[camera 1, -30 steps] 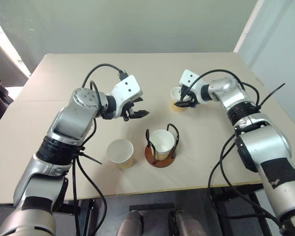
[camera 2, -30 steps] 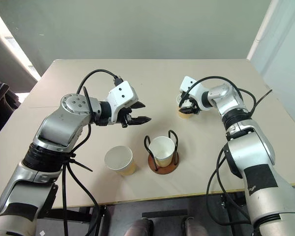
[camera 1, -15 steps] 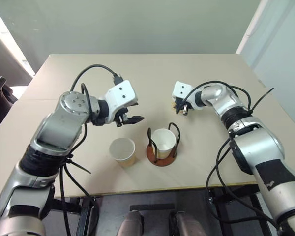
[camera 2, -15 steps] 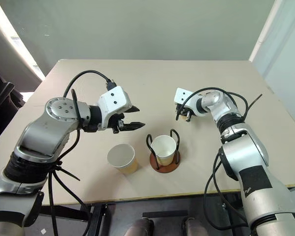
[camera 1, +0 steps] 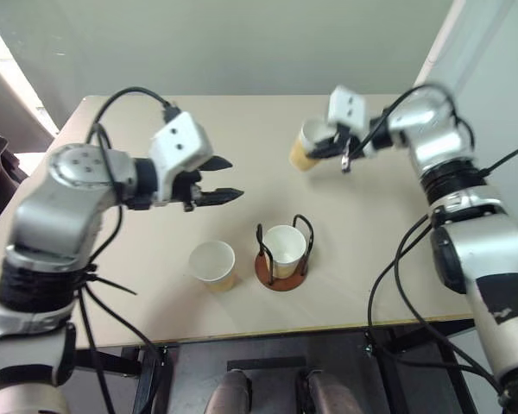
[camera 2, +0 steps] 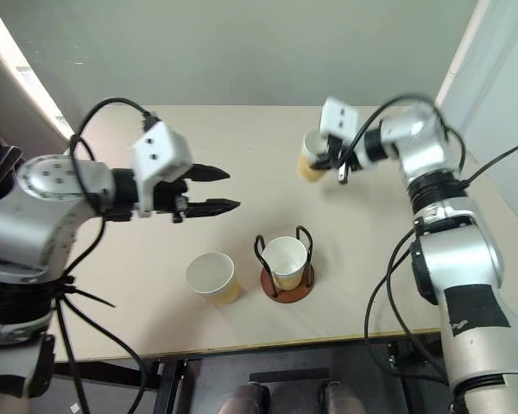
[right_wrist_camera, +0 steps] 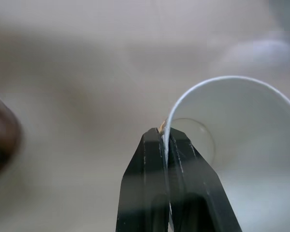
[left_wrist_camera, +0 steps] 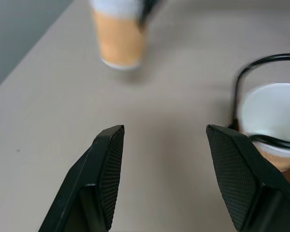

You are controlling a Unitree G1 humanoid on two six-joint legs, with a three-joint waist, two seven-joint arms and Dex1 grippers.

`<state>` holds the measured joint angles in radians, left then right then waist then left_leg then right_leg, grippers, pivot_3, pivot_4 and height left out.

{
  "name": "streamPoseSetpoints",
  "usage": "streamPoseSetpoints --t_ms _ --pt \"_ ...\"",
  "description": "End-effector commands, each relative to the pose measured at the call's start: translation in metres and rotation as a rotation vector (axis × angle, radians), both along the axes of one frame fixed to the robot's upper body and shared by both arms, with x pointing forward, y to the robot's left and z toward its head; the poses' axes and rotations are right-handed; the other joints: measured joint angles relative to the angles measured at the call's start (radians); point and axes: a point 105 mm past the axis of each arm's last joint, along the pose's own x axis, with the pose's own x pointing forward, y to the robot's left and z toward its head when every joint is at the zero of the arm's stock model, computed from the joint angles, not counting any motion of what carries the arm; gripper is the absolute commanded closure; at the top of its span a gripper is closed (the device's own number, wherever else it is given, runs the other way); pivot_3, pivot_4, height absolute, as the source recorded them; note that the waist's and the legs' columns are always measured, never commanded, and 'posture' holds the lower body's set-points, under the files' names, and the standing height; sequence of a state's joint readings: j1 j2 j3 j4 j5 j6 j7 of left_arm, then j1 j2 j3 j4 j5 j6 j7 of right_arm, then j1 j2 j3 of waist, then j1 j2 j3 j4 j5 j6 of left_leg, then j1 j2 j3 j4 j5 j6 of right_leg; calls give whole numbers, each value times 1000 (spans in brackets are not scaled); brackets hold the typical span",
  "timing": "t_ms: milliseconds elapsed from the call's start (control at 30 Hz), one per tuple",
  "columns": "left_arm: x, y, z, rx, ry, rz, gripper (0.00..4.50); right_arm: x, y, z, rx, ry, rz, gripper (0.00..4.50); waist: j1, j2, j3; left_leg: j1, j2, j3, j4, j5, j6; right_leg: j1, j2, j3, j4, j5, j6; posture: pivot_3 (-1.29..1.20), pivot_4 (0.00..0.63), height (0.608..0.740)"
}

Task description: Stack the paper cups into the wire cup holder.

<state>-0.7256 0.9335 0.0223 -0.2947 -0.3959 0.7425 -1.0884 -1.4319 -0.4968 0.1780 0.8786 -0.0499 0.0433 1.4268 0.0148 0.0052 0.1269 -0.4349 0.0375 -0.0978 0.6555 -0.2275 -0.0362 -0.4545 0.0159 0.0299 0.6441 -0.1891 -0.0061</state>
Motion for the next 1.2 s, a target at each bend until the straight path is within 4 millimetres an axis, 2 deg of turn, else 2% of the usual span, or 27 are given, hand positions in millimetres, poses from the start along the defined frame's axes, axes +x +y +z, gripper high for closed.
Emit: streamPoseSetpoints --t_ms 33,100,167,300,400,500,800,967,1100,1200 --pt "-36 7 3 27 38 -148 1604 -64 7 50 73 31 247 4440 -3 0 0 0 1 0 0 1 -2 0 1 0 0 -1 -1 0 150 740" --pt "-47 10 -5 43 92 -182 1604 -91 6 48 57 100 323 4440 2 -1 0 0 0 0 -1 3 -6 0 1 0 0 -4 -2 0 150 740" --pt "-53 12 -7 43 113 -204 1604 -105 5 41 25 136 353 4440 4 -1 -1 1 0 -1 0 1 -7 3 1 -1 1 -8 0 0 150 740" --pt "-60 19 -13 75 155 -225 1604 -117 6 24 -46 164 373 4440 -3 -1 -1 5 0 -1 2 -2 -1 6 1 0 2 -8 0 0 150 740" --pt "-63 23 -15 83 165 -221 1604 -120 10 10 -95 172 381 4440 -9 -1 0 11 0 -1 0 -4 3 8 1 1 4 -7 -2 0 150 740" --pt "-65 26 -15 93 171 -212 1604 -122 14 -4 -139 177 393 4440 -12 -1 0 14 0 -1 -4 -2 4 9 1 1 7 -10 -13 0 150 740" --pt "-69 36 -21 112 183 -147 1604 -119 30 -37 -248 129 406 4440 -15 -1 -1 16 0 -1 -7 3 5 9 1 0 7 -7 -17 0 150 740" --pt "-70 36 -22 112 180 -137 1604 -114 33 -45 -260 121 391 4440 -14 -1 -1 15 0 -1 -7 3 5 8 1 0 7 -7 -17 0 150 740" --pt "-70 38 -23 114 176 -122 1604 -109 29 -58 -316 114 373 4440 -14 -1 -1 15 0 -1 -7 2 5 8 1 0 7 -7 -17 0 150 740" --pt "-70 38 -23 113 176 -119 1604 -109 28 -59 -322 110 381 4440 -14 -1 -1 15 0 -1 -7 2 5 8 1 0 7 -7 -17 0 150 740"
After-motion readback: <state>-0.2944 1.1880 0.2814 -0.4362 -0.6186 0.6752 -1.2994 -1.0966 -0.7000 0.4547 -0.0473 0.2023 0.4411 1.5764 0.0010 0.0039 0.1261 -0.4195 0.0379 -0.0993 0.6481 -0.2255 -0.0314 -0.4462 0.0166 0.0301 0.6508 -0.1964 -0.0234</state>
